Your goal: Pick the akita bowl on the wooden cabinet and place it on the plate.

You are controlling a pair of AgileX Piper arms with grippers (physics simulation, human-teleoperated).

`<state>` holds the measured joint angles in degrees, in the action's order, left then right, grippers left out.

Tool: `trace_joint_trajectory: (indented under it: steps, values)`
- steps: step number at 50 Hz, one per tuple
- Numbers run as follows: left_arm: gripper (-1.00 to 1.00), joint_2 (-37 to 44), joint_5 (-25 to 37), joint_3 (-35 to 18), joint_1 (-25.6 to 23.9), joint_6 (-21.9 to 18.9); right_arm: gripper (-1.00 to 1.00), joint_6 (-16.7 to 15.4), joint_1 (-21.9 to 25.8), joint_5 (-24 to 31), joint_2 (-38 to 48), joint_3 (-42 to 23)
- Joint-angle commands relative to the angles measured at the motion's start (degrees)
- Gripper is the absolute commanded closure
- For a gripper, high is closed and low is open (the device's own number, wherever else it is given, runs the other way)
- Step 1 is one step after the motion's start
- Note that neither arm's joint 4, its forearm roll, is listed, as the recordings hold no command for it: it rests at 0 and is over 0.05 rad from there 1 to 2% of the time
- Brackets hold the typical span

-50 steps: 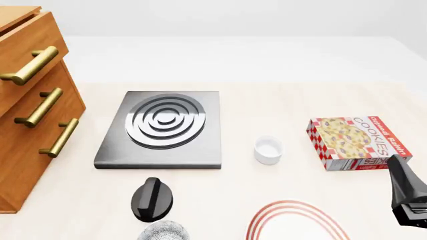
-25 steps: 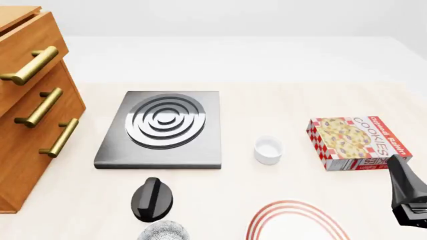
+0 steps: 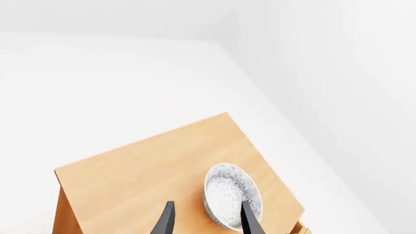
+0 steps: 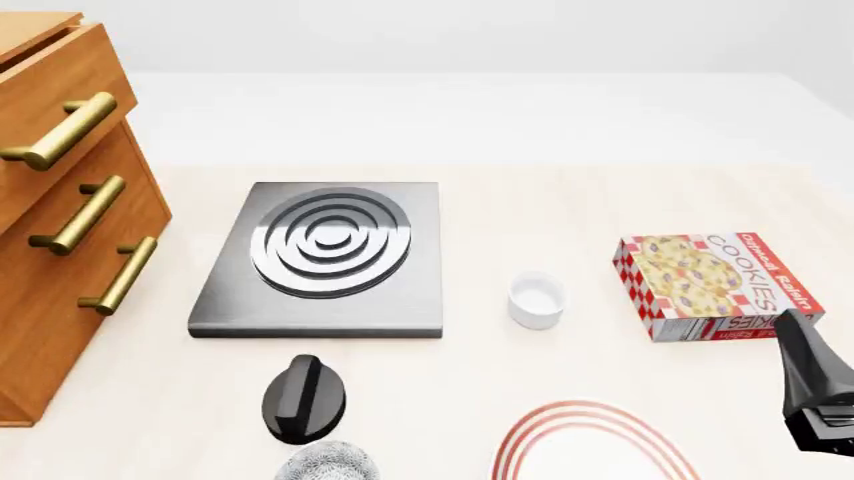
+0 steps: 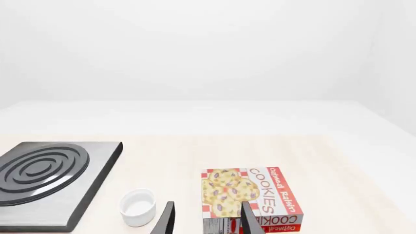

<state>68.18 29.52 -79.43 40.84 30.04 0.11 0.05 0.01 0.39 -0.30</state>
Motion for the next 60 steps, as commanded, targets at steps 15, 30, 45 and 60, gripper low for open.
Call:
trace_joint_trajectory:
  steps: [15, 30, 45, 60]
  values:
    - [-1.00, 4.15, -4.36, 2.20, -1.70, -0.51, -1.00, 0.01, 0.01, 0.00, 0.00, 0.00]
    - [-1.00, 5.20, -5.60, 2.32, -2.43, -0.92, -1.00, 0.00, 0.01, 0.00, 0.01, 0.00]
    - [-1.00, 6.54, -7.21, 3.47, -3.70, -1.25, -1.00, 0.00, -0.01, 0.00, 0.00, 0.00]
    - [-1.00, 6.95, -8.60, 5.32, -4.19, -1.50, -1.00, 0.01, 0.00, 0.00, 0.00, 0.00]
